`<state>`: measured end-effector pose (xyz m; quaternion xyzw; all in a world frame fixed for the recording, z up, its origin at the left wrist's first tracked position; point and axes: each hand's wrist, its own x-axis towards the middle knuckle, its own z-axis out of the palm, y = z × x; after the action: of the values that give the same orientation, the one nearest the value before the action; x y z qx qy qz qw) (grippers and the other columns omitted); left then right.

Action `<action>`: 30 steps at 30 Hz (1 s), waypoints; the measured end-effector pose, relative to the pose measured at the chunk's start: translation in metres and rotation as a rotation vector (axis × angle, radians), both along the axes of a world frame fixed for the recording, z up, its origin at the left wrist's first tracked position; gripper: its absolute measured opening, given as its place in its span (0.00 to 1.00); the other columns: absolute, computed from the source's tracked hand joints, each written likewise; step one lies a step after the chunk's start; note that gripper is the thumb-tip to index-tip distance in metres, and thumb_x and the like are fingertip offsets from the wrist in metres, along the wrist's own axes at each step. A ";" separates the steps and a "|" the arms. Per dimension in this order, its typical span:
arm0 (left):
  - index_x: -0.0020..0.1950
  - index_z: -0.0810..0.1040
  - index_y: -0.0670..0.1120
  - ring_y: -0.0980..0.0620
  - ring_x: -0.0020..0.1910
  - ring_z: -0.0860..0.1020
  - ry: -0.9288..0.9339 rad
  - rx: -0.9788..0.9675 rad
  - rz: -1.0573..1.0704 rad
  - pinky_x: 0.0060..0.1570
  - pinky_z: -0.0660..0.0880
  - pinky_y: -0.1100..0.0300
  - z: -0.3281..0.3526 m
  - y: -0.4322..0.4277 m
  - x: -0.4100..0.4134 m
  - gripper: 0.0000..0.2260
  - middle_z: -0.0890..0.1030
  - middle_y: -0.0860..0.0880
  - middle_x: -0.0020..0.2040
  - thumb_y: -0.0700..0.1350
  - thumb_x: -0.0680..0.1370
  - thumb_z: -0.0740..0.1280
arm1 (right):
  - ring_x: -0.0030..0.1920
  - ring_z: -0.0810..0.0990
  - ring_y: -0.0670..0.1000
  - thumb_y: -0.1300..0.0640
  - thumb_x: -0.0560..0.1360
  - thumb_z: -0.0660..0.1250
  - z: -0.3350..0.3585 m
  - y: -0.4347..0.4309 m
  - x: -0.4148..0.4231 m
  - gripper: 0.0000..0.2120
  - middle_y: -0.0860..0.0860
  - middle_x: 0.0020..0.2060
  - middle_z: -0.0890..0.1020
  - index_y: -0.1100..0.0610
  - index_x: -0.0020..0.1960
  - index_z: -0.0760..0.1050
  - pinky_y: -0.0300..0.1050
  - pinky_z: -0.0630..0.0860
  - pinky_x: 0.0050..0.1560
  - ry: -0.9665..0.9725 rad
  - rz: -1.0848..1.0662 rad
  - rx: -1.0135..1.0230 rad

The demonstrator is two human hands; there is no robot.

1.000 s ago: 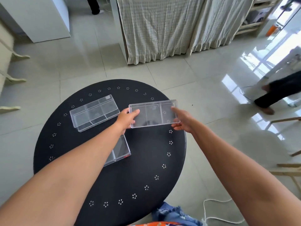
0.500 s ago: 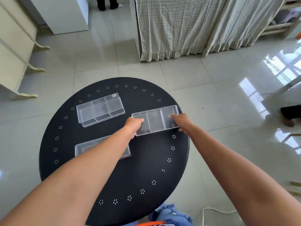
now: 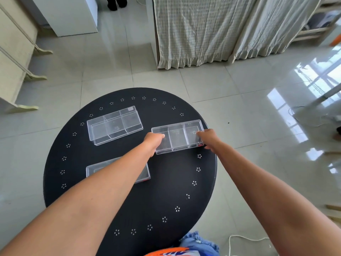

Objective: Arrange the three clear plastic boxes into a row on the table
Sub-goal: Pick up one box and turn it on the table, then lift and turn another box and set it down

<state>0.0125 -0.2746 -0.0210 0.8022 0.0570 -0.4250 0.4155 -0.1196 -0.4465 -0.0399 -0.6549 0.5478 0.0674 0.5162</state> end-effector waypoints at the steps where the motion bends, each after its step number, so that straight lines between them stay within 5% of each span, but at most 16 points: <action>1: 0.73 0.67 0.38 0.42 0.73 0.69 -0.003 -0.008 -0.014 0.69 0.68 0.47 0.001 0.001 0.001 0.24 0.70 0.41 0.74 0.44 0.79 0.66 | 0.41 0.74 0.56 0.52 0.76 0.64 0.002 0.001 0.000 0.09 0.54 0.40 0.76 0.56 0.52 0.74 0.45 0.70 0.39 0.003 -0.002 -0.014; 4: 0.77 0.61 0.41 0.40 0.75 0.68 -0.036 0.003 -0.073 0.70 0.67 0.47 0.011 0.006 0.007 0.29 0.68 0.38 0.76 0.47 0.78 0.65 | 0.52 0.80 0.60 0.51 0.70 0.62 0.008 0.003 0.006 0.17 0.56 0.46 0.81 0.58 0.55 0.76 0.49 0.78 0.48 0.046 0.033 -0.145; 7: 0.79 0.57 0.45 0.41 0.67 0.74 -0.093 0.007 -0.143 0.62 0.73 0.53 0.020 0.017 0.023 0.33 0.70 0.40 0.74 0.49 0.77 0.65 | 0.68 0.70 0.62 0.49 0.74 0.60 0.022 0.009 0.021 0.27 0.59 0.66 0.73 0.54 0.73 0.67 0.55 0.66 0.69 0.183 0.131 -0.376; 9: 0.70 0.72 0.44 0.39 0.57 0.77 -0.176 -0.018 -0.188 0.52 0.74 0.54 0.026 0.027 0.039 0.21 0.78 0.38 0.63 0.47 0.77 0.65 | 0.70 0.66 0.61 0.50 0.76 0.58 0.035 0.019 0.036 0.28 0.59 0.68 0.69 0.52 0.75 0.63 0.55 0.61 0.70 0.166 0.169 -0.474; 10: 0.60 0.78 0.44 0.49 0.48 0.67 -0.225 -0.029 -0.195 0.50 0.74 0.52 0.029 0.035 0.049 0.14 0.80 0.36 0.55 0.47 0.77 0.65 | 0.71 0.65 0.60 0.50 0.77 0.58 0.039 0.025 0.047 0.28 0.59 0.69 0.69 0.52 0.76 0.63 0.55 0.60 0.71 0.146 0.197 -0.515; 11: 0.54 0.81 0.45 0.48 0.68 0.62 -0.277 -0.040 -0.197 0.50 0.75 0.51 0.031 0.044 0.060 0.12 0.81 0.36 0.49 0.48 0.75 0.64 | 0.71 0.65 0.60 0.49 0.77 0.59 0.041 0.031 0.057 0.28 0.59 0.69 0.69 0.51 0.76 0.62 0.56 0.59 0.71 0.127 0.241 -0.550; 12: 0.51 0.81 0.49 0.51 0.46 0.67 -0.320 -0.043 -0.196 0.50 0.74 0.52 0.034 0.053 0.070 0.11 0.81 0.40 0.45 0.49 0.73 0.64 | 0.72 0.64 0.60 0.49 0.78 0.59 0.044 0.038 0.068 0.28 0.59 0.69 0.69 0.51 0.76 0.62 0.56 0.58 0.72 0.113 0.289 -0.574; 13: 0.52 0.81 0.53 0.43 0.49 0.79 -0.356 -0.038 -0.200 0.54 0.75 0.54 0.038 0.064 0.080 0.11 0.82 0.46 0.47 0.50 0.73 0.63 | 0.72 0.64 0.60 0.48 0.78 0.59 0.046 0.046 0.080 0.28 0.58 0.70 0.68 0.50 0.77 0.62 0.57 0.58 0.72 0.098 0.335 -0.588; 14: 0.55 0.82 0.53 0.46 0.53 0.80 -0.400 -0.035 -0.205 0.59 0.75 0.54 0.042 0.073 0.087 0.13 0.83 0.49 0.52 0.50 0.74 0.63 | 0.73 0.63 0.60 0.48 0.78 0.59 0.048 0.053 0.090 0.28 0.58 0.71 0.68 0.50 0.77 0.61 0.58 0.57 0.72 0.083 0.378 -0.599; 19: 0.64 0.80 0.53 0.49 0.62 0.79 -0.591 0.104 -0.199 0.58 0.73 0.58 0.047 0.119 0.130 0.16 0.81 0.52 0.64 0.48 0.79 0.62 | 0.73 0.66 0.59 0.48 0.79 0.59 0.048 0.094 0.142 0.27 0.57 0.72 0.70 0.51 0.77 0.62 0.60 0.58 0.72 -0.001 0.544 -0.533; 22: 0.70 0.74 0.53 0.44 0.66 0.76 -0.626 0.205 -0.112 0.63 0.74 0.51 0.038 0.143 0.152 0.21 0.74 0.46 0.71 0.48 0.76 0.64 | 0.71 0.69 0.59 0.48 0.79 0.59 0.044 0.112 0.168 0.27 0.56 0.71 0.70 0.52 0.76 0.63 0.58 0.61 0.71 -0.022 0.597 -0.473; 30: 0.81 0.51 0.47 0.38 0.77 0.63 -0.340 0.307 0.000 0.71 0.65 0.45 0.007 0.179 0.170 0.39 0.62 0.41 0.79 0.54 0.76 0.67 | 0.70 0.71 0.60 0.45 0.78 0.58 0.030 0.128 0.212 0.33 0.58 0.73 0.69 0.62 0.77 0.60 0.52 0.69 0.67 0.033 0.483 -0.210</action>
<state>0.1828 -0.0952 -0.0136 0.9162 0.0501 -0.2698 0.2921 0.0925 -0.3183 -0.0098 -0.8157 0.3876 0.1420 0.4053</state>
